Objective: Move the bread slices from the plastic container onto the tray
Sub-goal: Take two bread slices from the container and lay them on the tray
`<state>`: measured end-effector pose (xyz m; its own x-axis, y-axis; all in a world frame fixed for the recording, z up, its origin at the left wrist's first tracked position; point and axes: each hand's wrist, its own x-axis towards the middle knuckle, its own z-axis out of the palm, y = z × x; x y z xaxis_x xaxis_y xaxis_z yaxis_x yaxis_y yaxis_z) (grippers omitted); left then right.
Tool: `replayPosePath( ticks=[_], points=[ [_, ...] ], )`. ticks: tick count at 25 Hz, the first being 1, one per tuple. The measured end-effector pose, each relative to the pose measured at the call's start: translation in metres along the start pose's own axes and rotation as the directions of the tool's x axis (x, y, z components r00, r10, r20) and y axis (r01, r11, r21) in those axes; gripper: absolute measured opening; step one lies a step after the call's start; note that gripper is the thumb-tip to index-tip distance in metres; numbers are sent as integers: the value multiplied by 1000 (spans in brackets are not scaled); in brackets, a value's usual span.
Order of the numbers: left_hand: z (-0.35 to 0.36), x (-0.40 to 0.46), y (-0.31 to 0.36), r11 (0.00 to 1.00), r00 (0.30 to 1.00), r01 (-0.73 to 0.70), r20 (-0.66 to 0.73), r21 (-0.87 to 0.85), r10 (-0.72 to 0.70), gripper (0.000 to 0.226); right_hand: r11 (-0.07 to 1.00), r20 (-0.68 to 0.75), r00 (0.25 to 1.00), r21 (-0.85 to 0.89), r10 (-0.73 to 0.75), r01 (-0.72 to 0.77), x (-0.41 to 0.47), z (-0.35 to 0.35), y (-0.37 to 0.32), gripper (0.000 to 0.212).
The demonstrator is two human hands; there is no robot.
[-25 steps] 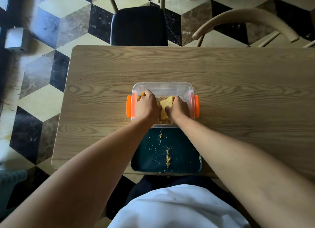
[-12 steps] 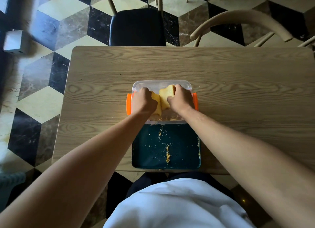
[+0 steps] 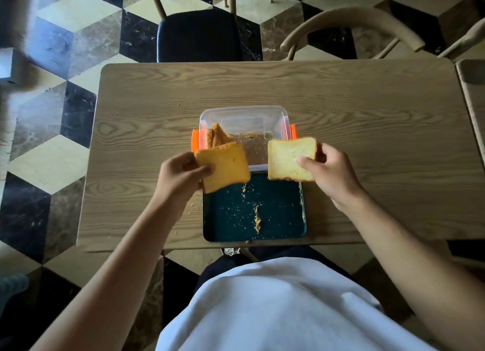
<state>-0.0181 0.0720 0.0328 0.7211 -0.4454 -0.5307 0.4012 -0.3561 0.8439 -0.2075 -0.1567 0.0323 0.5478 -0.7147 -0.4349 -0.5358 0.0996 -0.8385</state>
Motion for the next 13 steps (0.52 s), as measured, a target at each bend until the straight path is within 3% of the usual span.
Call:
replayPosePath(
  ticks=[6, 10, 13],
  points=[
    [0, -38, -71, 966, 969, 242, 64, -95, -237, 19, 974, 68, 974, 52, 218, -221, -42, -4, 73, 15],
    [17, -14, -87, 946, 948, 319, -26, 50, -318, 18, 938, 92, 935, 22, 342, -346, -19, 17, 94, 25],
    [26, 7, -84, 941, 959, 283, -61, 184, -276, 16, 923, 105, 919, 23, 379, -383, 4, 32, 95, 34]
  ],
)
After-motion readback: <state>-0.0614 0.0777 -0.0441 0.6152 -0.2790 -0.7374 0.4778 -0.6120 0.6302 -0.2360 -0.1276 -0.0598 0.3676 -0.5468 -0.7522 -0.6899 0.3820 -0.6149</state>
